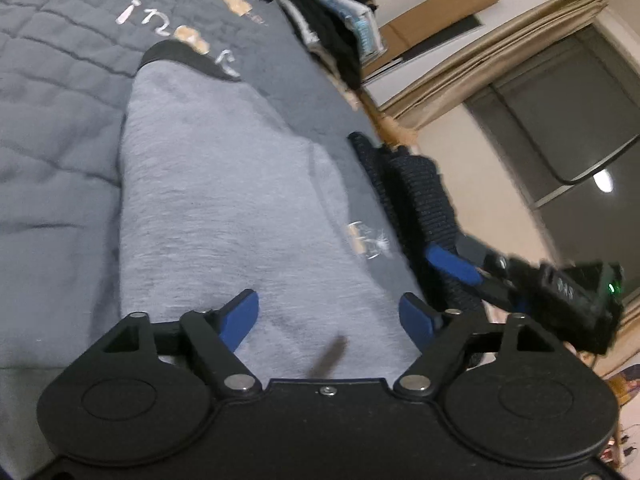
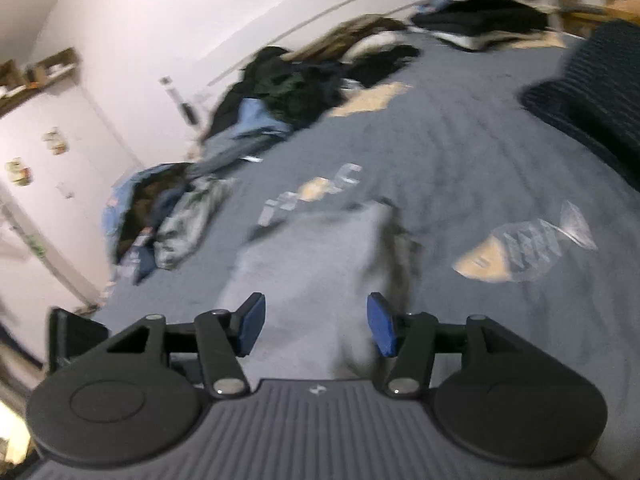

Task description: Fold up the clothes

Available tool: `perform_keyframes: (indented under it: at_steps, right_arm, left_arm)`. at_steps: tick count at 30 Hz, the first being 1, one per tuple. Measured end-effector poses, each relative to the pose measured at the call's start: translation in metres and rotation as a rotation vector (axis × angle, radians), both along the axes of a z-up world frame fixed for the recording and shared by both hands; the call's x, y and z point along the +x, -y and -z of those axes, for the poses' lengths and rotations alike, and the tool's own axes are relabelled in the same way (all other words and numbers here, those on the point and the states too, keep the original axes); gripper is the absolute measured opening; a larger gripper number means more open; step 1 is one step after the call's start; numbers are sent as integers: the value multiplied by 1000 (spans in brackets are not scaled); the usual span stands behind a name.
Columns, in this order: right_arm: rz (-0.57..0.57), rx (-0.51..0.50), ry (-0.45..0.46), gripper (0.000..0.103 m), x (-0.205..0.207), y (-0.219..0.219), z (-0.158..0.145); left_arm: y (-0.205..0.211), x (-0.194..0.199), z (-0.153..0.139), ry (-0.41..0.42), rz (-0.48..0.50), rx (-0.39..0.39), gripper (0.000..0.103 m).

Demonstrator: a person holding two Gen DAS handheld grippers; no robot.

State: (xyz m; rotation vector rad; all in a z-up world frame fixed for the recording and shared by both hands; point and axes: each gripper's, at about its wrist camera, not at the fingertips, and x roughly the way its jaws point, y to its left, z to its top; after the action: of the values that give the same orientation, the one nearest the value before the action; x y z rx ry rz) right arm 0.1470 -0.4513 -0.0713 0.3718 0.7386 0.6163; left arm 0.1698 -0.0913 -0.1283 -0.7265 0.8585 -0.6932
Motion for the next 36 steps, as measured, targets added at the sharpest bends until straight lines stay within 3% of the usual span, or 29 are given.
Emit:
perform_keyframes:
  at_steps: [4, 7, 11, 17, 19, 23, 29, 36]
  right_arm:
    - [-49, -21, 10, 60, 24, -18, -4]
    - [-9, 29, -43, 60, 33, -17, 16]
    - [-38, 49, -122, 60, 34, -24, 44]
    - [-180, 73, -99, 60, 20, -49, 42]
    - [-236, 94, -105, 60, 17, -56, 42]
    - [-321, 83, -143, 61, 14, -79, 49]
    - [-361, 15, -157, 61, 12, -92, 62]
    - [-398, -3, -170, 61, 9, -87, 62]
  left_arm:
    - [-10, 4, -10, 32, 12, -101, 84]
    - [-18, 20, 3, -20, -26, -147, 87]
    - [-24, 44, 17, -60, -33, -165, 87]
    - [-35, 79, 1, -37, -42, -182, 93]
    - [-35, 94, 0, -58, -19, -165, 94]
    - [-27, 122, 15, -113, 18, -58, 94]
    - [-50, 150, 34, -117, -63, -63, 93]
    - [-57, 187, 29, -96, -90, -51, 92]
